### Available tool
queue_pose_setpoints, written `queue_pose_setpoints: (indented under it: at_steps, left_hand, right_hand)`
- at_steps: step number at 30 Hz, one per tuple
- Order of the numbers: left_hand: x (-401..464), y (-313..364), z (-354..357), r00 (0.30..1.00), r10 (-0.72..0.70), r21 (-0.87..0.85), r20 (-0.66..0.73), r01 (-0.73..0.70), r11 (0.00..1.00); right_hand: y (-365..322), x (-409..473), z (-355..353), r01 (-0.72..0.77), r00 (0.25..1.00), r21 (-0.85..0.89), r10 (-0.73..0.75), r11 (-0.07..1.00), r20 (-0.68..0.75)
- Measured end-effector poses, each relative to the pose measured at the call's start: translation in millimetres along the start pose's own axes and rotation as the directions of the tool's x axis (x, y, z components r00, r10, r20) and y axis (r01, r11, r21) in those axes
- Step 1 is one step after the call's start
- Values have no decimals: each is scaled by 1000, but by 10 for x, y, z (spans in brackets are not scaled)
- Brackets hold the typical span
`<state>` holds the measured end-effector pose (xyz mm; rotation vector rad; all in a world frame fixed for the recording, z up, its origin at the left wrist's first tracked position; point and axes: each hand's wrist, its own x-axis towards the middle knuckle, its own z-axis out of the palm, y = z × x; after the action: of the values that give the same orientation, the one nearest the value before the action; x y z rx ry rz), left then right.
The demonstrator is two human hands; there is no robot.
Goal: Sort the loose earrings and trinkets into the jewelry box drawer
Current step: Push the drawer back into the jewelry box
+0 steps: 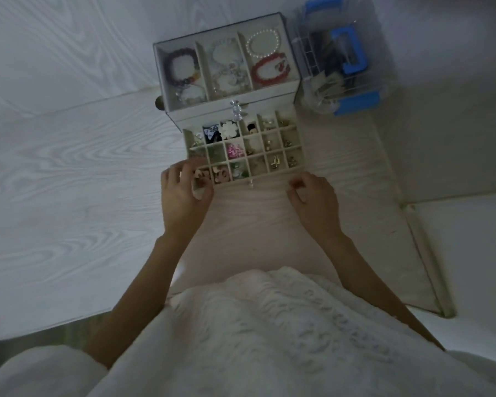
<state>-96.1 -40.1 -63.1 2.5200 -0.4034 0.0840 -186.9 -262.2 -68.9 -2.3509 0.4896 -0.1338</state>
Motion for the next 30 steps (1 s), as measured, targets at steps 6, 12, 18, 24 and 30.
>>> queue_pose_setpoints:
  at_steps: [6,12,18,24,30]
  left_hand:
    - [-60,-280,30,896,-372,-253,241,429,867]
    - [119,-279,131,938,-314,-268,145,343,900]
    - [555,-279,118,909,-414,-305,45,407,861]
    - [884,-359,85,953,-302,-209,0,295,932]
    - [1031,-396,16,943,-330,-182,-44,318,931]
  right_hand:
    - [-256,17,265,51,982,-212,-10,976,190]
    - [-433,272,358,114,979,-363,-43,925,197]
    - [-547,654,455,183,977,-444,-112,877,183]
    - [-602,885,483,200,978,-459,-146,865,152]
    - [-641,1033,482,194,977,-453,-130,870,170]
